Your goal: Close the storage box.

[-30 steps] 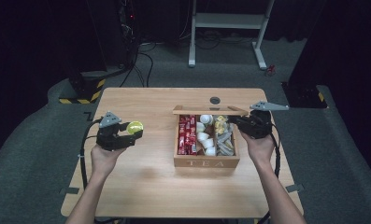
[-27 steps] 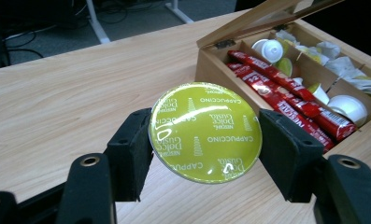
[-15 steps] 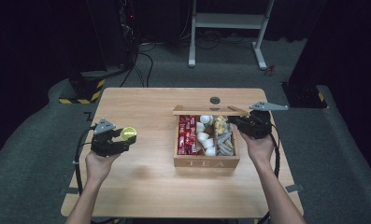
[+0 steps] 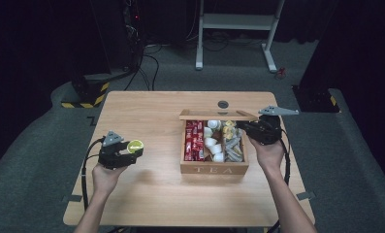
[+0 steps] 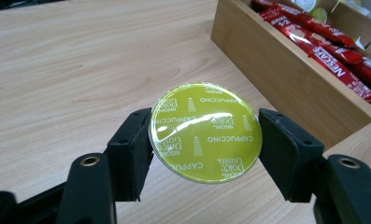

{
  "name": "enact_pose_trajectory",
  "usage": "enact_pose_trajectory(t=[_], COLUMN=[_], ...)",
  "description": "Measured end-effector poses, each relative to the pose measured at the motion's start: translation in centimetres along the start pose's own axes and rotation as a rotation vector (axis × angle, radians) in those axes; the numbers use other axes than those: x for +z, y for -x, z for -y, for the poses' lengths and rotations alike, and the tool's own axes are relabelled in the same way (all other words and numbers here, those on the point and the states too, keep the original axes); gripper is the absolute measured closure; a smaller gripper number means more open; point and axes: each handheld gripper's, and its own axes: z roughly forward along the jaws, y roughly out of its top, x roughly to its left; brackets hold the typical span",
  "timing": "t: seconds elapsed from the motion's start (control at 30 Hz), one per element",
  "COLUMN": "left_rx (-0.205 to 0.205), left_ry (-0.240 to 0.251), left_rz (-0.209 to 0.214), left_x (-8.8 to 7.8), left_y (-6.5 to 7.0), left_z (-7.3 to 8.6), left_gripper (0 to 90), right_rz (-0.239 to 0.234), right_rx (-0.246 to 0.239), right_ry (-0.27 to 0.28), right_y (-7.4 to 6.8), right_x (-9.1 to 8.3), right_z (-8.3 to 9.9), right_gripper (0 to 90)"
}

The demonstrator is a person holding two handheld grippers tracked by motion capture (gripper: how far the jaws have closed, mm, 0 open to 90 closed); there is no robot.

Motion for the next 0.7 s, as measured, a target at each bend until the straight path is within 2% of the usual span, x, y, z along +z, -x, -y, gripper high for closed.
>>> enact_pose_trajectory(t=[0.2, 0.3, 0.47, 0.7], left_rx=[-0.004, -0.02, -0.026, -0.029], left_ry=[-0.02, -0.029, -0.046, -0.057], left_rz=[0.011, 0.04, 0.053, 0.042], left_x=[1.0, 1.6, 2.5, 3.5], left_y=[0.5, 0.7, 1.1, 1.7], left_z=[0.9, 1.3, 1.8, 2.2], left_gripper=[38.2, 38.2, 38.2, 38.2], right_rz=[-0.005, -0.005, -0.007, -0.009], right_rx=[0.003, 0.006, 0.012, 0.013], right_ry=[0.001, 0.001, -0.002, -0.002], right_y=[0.0, 0.1, 0.0, -0.1], right_x=[0.0, 0.1, 0.1, 0.2], right_z=[0.0, 0.0, 0.1, 0.1], right_gripper=[85.1, 85.1, 85.1, 85.1])
